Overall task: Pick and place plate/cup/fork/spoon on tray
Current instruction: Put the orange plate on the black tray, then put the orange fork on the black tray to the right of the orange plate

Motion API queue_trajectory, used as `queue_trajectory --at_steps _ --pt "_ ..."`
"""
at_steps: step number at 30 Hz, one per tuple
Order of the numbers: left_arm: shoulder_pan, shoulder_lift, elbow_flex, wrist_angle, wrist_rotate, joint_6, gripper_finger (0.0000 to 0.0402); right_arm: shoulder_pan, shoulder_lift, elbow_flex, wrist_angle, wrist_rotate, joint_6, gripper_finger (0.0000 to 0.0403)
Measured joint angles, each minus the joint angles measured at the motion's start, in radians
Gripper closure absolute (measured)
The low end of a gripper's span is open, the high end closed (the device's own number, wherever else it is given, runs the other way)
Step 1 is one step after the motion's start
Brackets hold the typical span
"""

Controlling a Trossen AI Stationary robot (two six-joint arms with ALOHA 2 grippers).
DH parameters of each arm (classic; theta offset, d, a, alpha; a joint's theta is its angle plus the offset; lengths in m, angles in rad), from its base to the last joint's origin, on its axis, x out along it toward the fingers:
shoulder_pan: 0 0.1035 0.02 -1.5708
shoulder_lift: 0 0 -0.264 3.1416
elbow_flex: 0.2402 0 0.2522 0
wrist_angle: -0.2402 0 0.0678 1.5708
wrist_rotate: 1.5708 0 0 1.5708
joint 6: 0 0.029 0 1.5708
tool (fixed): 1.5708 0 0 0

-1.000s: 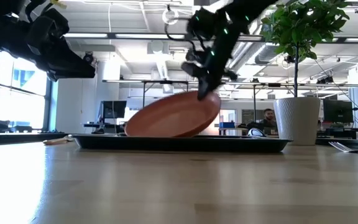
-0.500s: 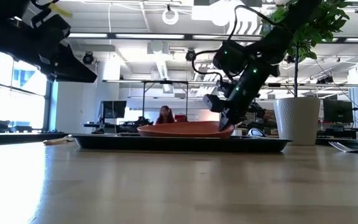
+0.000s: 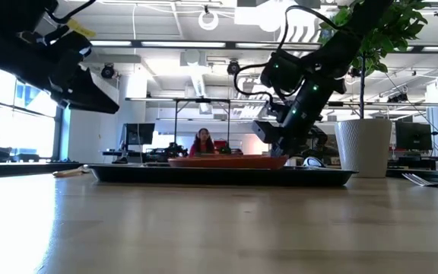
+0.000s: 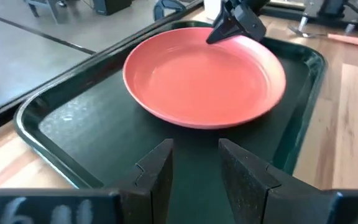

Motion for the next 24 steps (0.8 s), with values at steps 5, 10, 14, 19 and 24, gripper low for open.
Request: queue_trajectory --at_steps 5,10,14,19,24 --pt "0.000 0.022 0.000 0.036 0.029 -0.001 0.0282 0.000 0.000 0.000 0.017 0.018 -0.017 0.0251" --pt "-0.001 0.056 0.000 0.066 0.209 0.077 0.0282 0.024 -0.009 0.000 0.014 0.096 -0.053 0.0212" --pt "-0.001 0.104 0.000 0.118 0.272 0.096 0.0282 0.093 -0.076 0.000 -0.005 0.157 -0.087 0.0210" --pt "-0.001 0.173 0.000 0.184 0.274 0.077 0.0282 0.199 -0.216 0.001 -0.084 0.185 -0.077 0.0216" --pt "-0.001 0.232 0.000 0.260 0.274 0.061 0.0282 0.310 -0.331 0.001 -0.264 0.127 0.037 0.0228"
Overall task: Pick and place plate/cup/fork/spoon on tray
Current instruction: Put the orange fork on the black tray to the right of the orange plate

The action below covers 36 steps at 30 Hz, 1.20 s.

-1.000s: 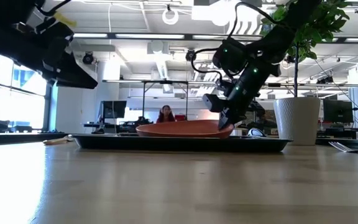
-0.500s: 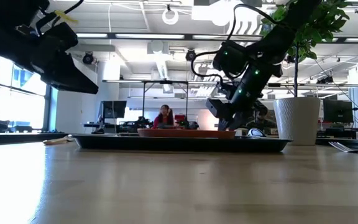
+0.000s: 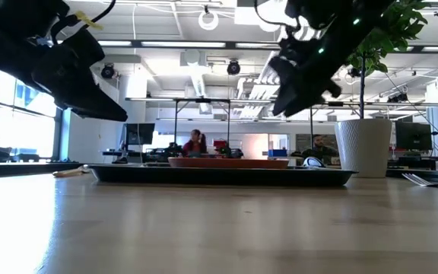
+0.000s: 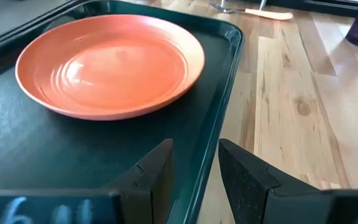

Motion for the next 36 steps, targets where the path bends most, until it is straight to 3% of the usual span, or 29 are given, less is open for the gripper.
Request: queue_trajectory --at_steps 9,15,20,25,28,30,32,34,36 --pt "0.000 0.043 0.000 0.141 -0.017 0.065 0.0281 0.233 -0.065 0.013 -0.319 -0.060 0.333 0.0281" --pt "0.000 0.049 0.000 0.181 -0.032 0.135 0.0274 0.367 -0.065 0.054 -0.350 -0.226 0.302 0.0320" --pt "0.000 0.050 0.000 0.183 -0.033 0.187 0.0269 0.439 -0.062 0.104 -0.202 -0.242 0.237 0.0361" --pt "-0.003 0.049 0.012 0.192 -0.035 0.211 0.0268 0.476 -0.063 0.115 0.137 -0.312 -0.022 0.0392" --pt "-0.017 0.049 0.020 0.193 -0.050 0.211 0.0268 0.473 -0.063 0.116 0.241 -0.367 -0.183 0.0401" --pt "-0.031 0.049 0.022 0.191 -0.090 0.205 0.0268 0.465 -0.057 0.116 0.264 -0.287 -0.230 0.0401" --pt "-0.042 0.049 0.022 0.184 -0.135 0.198 0.0268 0.447 -0.048 0.116 0.254 -0.128 -0.221 0.0401" --pt "-0.049 0.047 0.022 0.176 -0.178 0.178 0.0268 0.419 -0.048 0.115 0.159 0.050 -0.092 0.0402" --pt "-0.053 0.047 0.023 0.166 -0.207 0.161 0.0268 0.379 -0.057 0.116 -0.009 0.099 0.083 0.0402"
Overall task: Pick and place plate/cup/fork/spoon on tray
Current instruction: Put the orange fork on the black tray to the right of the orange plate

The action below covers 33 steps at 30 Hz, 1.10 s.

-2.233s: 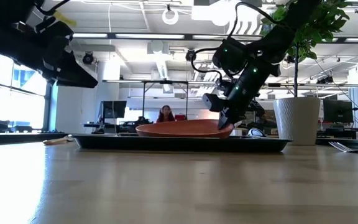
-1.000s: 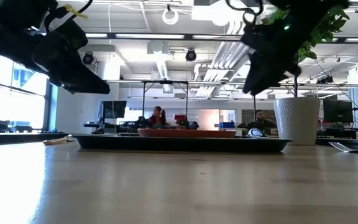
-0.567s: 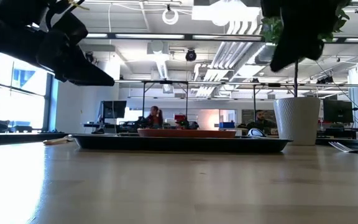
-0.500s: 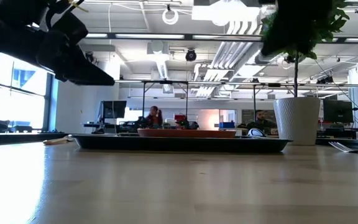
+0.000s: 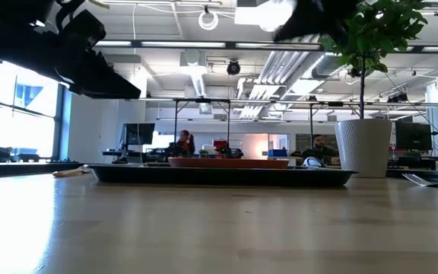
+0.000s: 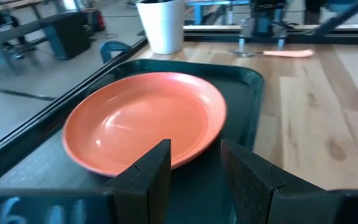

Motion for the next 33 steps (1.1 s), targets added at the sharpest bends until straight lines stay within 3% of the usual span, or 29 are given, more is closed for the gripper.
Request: queue_trajectory --at_steps 5,9,13,17,23,28,33 --pt "0.000 0.000 0.000 -0.002 -0.007 -0.006 0.0268 -0.105 -0.003 -0.002 -0.487 -0.122 0.363 0.0402" --pt "0.000 0.000 0.000 -0.004 -0.008 -0.033 0.0268 -0.129 0.017 -0.002 -0.634 -0.158 0.502 0.0402" --pt "0.000 0.000 0.000 -0.010 -0.003 -0.058 0.0268 -0.135 0.057 -0.002 -0.744 -0.192 0.534 0.0402" --pt "0.000 0.000 0.000 -0.028 0.009 -0.063 0.0268 -0.135 0.107 -0.002 -0.759 -0.240 0.511 0.0392" --pt "0.000 0.000 0.000 -0.041 0.011 -0.063 0.0269 -0.135 0.164 -0.002 -0.673 -0.275 0.474 0.0318" --pt "0.000 0.000 0.000 -0.040 0.011 -0.065 0.0269 -0.124 0.166 -0.001 -0.797 -0.359 0.553 0.0266" --pt "0.000 0.000 0.000 -0.054 0.011 -0.066 0.0269 -0.105 0.166 -0.001 -0.874 -0.404 0.619 0.0254"
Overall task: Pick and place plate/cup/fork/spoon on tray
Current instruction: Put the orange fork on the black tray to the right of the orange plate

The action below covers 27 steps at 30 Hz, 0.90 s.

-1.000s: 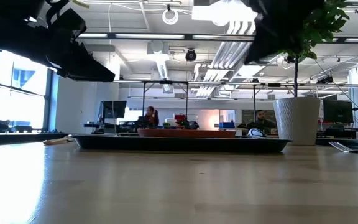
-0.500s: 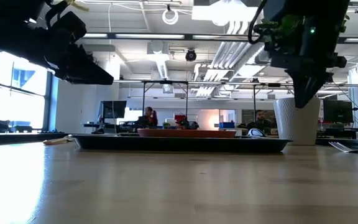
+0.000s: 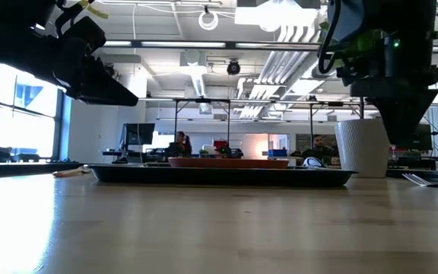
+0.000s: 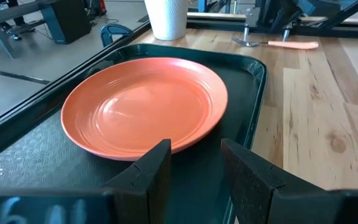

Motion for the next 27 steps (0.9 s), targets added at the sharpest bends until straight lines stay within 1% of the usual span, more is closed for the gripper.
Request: queue_trajectory --at_steps 4,11,15,17,19,23,27 --pt "0.000 0.000 0.000 -0.005 0.001 -0.018 0.0269 0.005 0.000 0.000 -0.024 -0.015 0.007 0.0260" --pt "0.000 0.000 0.000 -0.021 0.001 -0.024 0.0269 0.005 0.000 0.000 -0.166 -0.015 0.065 0.0281" --pt "0.000 0.000 0.000 -0.023 0.018 -0.024 0.0269 -0.004 0.000 -0.003 -0.166 -0.006 0.068 0.0286" --pt "0.000 0.000 0.000 -0.023 0.019 -0.024 0.0269 -0.008 -0.001 -0.039 -0.151 0.011 0.068 0.0285" --pt "0.000 0.000 0.000 -0.026 0.019 -0.024 0.0269 -0.020 -0.001 -0.099 -0.129 -0.010 0.069 0.0283" --pt "0.000 0.000 0.000 -0.028 0.019 -0.024 0.0269 -0.050 -0.002 -0.223 -0.012 -0.054 0.077 0.0273" --pt "0.001 0.000 0.000 -0.026 0.016 -0.010 0.0269 -0.073 -0.003 -0.314 0.116 -0.085 0.057 0.0258"
